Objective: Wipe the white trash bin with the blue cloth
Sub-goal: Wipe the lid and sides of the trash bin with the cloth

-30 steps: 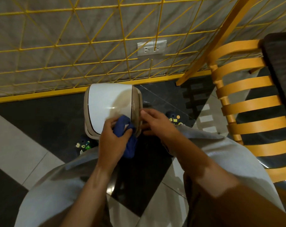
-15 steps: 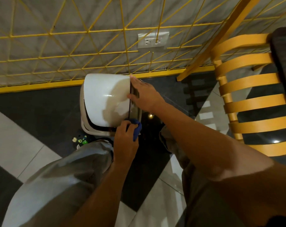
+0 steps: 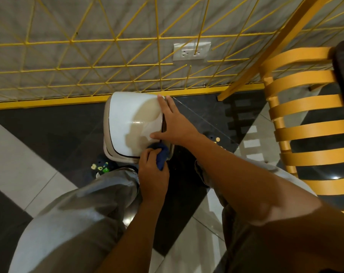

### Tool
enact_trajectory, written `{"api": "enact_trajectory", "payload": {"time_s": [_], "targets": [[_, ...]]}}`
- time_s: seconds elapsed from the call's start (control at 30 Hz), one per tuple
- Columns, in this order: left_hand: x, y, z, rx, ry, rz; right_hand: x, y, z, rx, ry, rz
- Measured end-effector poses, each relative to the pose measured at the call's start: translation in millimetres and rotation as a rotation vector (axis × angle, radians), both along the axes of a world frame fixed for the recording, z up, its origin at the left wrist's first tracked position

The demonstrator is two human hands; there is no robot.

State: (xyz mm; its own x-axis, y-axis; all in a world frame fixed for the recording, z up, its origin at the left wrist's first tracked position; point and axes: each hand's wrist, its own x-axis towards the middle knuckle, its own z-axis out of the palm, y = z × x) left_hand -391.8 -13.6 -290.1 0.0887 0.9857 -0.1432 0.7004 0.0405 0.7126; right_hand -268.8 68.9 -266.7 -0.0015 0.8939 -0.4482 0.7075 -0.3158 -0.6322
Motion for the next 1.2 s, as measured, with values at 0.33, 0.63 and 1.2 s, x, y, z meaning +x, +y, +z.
{"api": "enact_trajectory", "payload": {"time_s": [0.33,0.63,1.2], "targets": [[-32.7,-12.8,-4.1,-0.594,-0.423,0.256,0.9,2.0,5.8,0.013,0.073,-0.058],[-18.8,29.4,-7.1,-0.303,-0.130,0.770,-6.7,-3.7,5.3,0.018,0.076,-0.075],[-2.9,14.2,-14.2,-0.265,-0.149,0.599,-11.1,-3.0,2.7,-0.006,0.075,-0.088]]}}
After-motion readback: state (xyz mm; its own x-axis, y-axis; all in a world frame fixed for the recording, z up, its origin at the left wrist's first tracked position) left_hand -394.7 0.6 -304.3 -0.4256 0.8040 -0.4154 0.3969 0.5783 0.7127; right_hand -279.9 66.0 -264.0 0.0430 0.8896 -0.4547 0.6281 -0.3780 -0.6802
